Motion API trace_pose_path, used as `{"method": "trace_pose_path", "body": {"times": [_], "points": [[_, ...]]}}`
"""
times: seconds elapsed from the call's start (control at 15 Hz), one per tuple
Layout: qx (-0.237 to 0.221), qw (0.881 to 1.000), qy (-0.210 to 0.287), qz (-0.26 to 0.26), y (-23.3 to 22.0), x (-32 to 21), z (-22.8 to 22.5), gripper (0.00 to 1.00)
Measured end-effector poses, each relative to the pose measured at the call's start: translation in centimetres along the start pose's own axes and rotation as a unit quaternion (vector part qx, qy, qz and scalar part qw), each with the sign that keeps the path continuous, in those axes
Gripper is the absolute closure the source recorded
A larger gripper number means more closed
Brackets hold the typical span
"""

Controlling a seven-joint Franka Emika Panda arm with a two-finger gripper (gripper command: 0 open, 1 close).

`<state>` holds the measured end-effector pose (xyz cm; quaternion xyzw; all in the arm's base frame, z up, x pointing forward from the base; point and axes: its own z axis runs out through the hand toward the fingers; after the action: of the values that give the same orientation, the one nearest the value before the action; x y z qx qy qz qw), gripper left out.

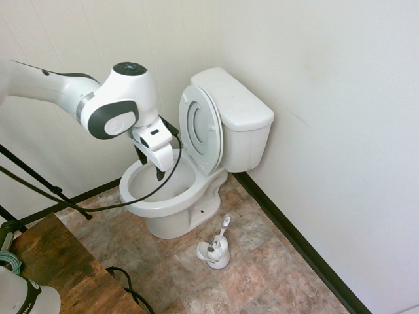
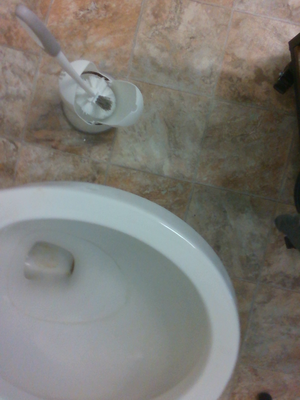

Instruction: Clean the toilet

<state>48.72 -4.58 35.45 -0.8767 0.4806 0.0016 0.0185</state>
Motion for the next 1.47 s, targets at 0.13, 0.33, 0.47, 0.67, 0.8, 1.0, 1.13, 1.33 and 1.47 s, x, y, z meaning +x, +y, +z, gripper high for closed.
{"method": "trace_pose_path", "body": {"times": [0.13,0.33,0.47,0.67,0.8,1.0,1.13,1.33,1.47], "points": [[-0.005,0.999,-0.005,0.033,-1.0,2.8,1.7,0.0],[-0.014,0.996,-0.01,0.092,-2.2,7.6,5.2,0.0],[-0.022,0.991,-0.013,0.129,-2.9,10.9,7.7,0.0],[-0.031,0.984,-0.024,0.174,-4.1,14.7,12.7,0.0],[-0.033,0.979,-0.033,0.199,-4.4,16.8,15.7,0.0],[-0.029,0.973,-0.025,0.227,-5.1,19.5,17.2,0.0],[-0.026,0.97,-0.024,0.24,-5.6,20.0,17.4,0.0],[-0.031,0.963,-0.028,0.268,-5.5,20.9,19.7,0.0],[-0.037,0.957,-0.03,0.285,-5.2,21.6,21.8,0.0]]}}
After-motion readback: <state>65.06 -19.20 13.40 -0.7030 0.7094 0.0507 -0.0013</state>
